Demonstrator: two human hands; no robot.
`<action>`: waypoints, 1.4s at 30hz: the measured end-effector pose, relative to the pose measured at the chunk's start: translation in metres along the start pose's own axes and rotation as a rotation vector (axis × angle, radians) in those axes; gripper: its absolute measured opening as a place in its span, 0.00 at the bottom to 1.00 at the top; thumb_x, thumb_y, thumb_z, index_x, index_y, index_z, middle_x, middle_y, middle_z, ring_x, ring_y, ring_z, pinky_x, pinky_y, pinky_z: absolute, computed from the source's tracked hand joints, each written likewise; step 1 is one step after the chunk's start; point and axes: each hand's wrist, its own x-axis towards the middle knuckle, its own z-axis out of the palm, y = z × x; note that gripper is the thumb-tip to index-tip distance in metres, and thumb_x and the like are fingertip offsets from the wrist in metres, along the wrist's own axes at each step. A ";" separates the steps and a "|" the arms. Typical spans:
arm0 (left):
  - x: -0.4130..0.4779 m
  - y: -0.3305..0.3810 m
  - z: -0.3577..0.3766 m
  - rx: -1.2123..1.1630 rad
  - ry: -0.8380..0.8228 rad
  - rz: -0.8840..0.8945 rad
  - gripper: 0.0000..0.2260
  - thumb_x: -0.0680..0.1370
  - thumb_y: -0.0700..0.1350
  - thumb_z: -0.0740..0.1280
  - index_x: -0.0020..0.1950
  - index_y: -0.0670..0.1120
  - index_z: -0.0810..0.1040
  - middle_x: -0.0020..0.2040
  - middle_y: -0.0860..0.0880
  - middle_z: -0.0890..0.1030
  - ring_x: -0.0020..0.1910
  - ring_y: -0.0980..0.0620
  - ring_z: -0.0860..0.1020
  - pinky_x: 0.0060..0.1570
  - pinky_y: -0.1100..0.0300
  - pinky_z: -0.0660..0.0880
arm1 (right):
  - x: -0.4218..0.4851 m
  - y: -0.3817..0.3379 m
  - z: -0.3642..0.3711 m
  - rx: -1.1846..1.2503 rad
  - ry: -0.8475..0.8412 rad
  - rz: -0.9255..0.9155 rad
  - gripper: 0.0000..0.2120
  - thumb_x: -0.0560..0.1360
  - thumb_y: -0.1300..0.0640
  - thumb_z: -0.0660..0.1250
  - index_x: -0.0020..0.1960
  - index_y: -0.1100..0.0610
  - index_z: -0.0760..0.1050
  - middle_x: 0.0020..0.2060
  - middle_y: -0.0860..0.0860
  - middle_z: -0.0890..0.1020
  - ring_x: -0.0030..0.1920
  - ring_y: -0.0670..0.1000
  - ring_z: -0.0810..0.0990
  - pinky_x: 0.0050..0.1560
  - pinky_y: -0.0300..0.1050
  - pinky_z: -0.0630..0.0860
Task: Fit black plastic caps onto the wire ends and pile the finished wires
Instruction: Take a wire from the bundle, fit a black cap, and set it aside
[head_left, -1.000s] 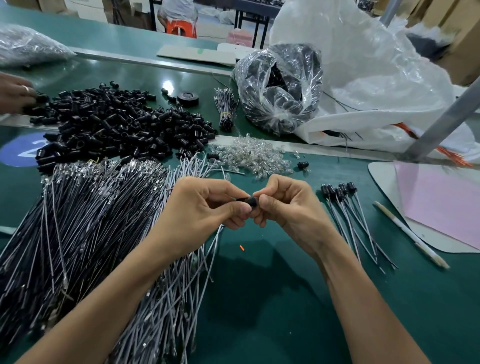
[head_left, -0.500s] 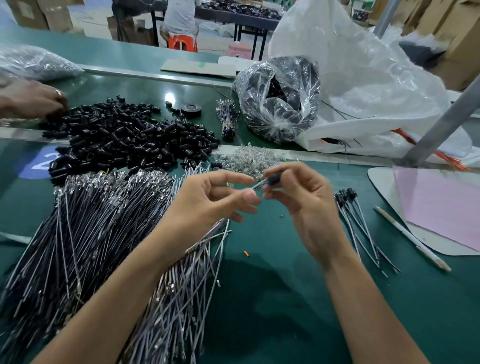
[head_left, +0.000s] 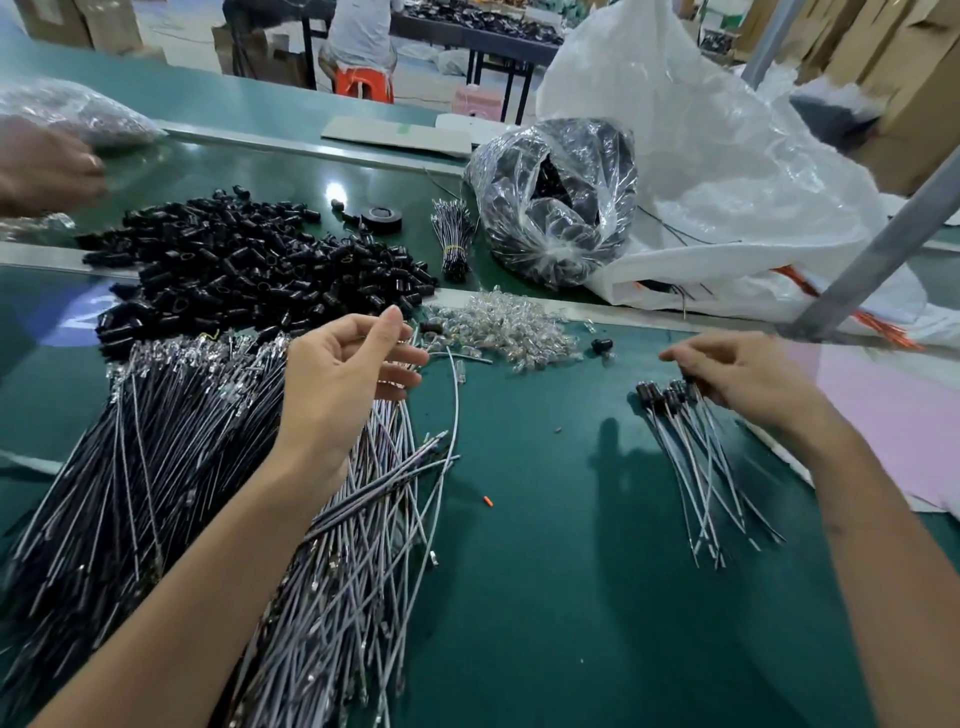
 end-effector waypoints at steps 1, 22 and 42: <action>0.000 -0.001 0.001 0.006 0.007 0.002 0.10 0.79 0.49 0.66 0.46 0.44 0.81 0.38 0.47 0.85 0.33 0.52 0.82 0.32 0.65 0.78 | 0.002 0.003 0.004 -0.169 0.004 -0.028 0.10 0.79 0.54 0.65 0.54 0.56 0.83 0.34 0.47 0.78 0.30 0.43 0.71 0.37 0.38 0.67; 0.010 -0.006 -0.012 -0.075 0.349 0.133 0.11 0.79 0.38 0.67 0.59 0.47 0.72 0.47 0.49 0.83 0.40 0.56 0.81 0.35 0.65 0.76 | -0.058 -0.116 0.159 -0.159 -0.287 -0.500 0.16 0.75 0.70 0.62 0.55 0.56 0.80 0.52 0.51 0.78 0.53 0.51 0.76 0.54 0.50 0.76; 0.001 -0.004 -0.004 0.396 -0.307 0.050 0.06 0.76 0.45 0.70 0.42 0.47 0.85 0.34 0.49 0.85 0.28 0.57 0.77 0.28 0.68 0.72 | -0.043 -0.100 0.142 0.615 -0.065 -0.296 0.08 0.77 0.66 0.67 0.43 0.54 0.76 0.33 0.43 0.79 0.34 0.42 0.75 0.39 0.36 0.73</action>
